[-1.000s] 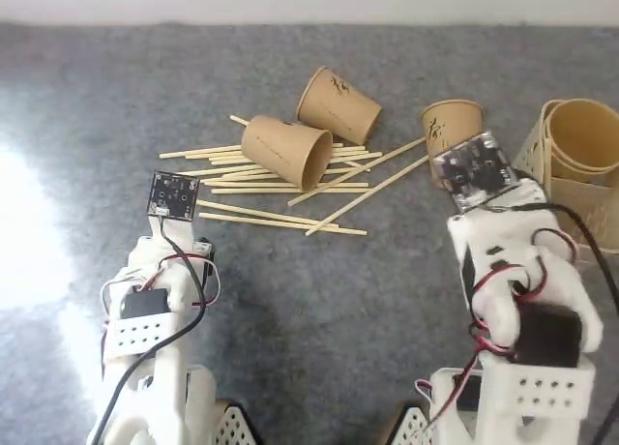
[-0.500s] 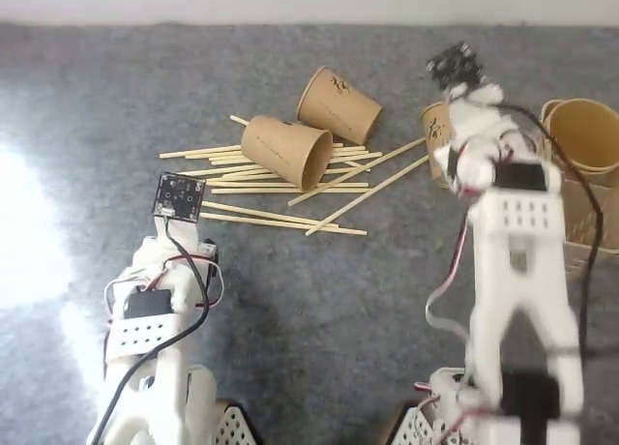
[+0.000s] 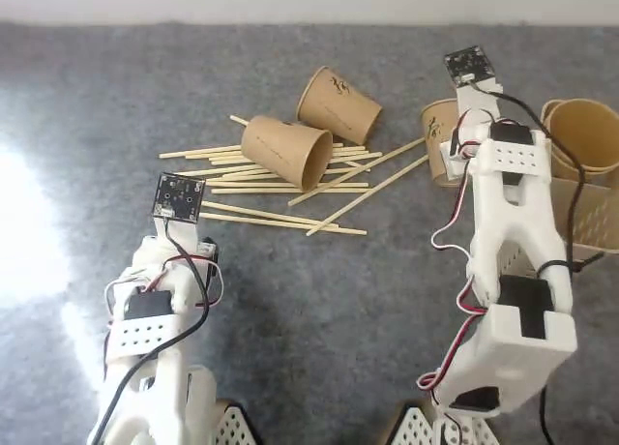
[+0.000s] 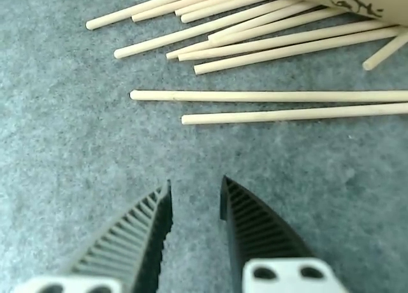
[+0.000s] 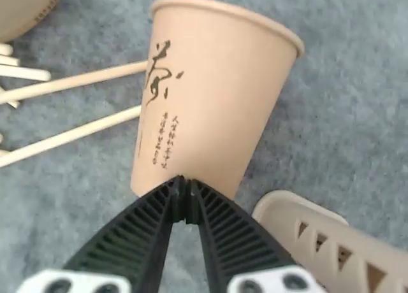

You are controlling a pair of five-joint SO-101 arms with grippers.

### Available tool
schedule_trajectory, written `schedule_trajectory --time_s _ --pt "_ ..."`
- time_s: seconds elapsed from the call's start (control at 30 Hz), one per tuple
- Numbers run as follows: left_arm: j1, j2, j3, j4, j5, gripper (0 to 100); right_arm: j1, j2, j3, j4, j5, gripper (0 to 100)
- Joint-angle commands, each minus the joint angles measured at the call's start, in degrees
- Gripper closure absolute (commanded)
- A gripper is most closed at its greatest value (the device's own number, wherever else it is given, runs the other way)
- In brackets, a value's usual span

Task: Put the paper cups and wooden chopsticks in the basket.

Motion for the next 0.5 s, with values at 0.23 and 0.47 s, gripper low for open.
schedule_trajectory --time_s 0.23,0.47 --pt "0.4 -0.7 -0.7 -1.1 -0.4 88 0.5 -1.9 -2.4 0.4 -0.6 99.1" --pt "0.4 -0.7 -0.7 -1.1 -0.4 88 0.6 -1.8 1.3 5.1 -0.6 99.1"
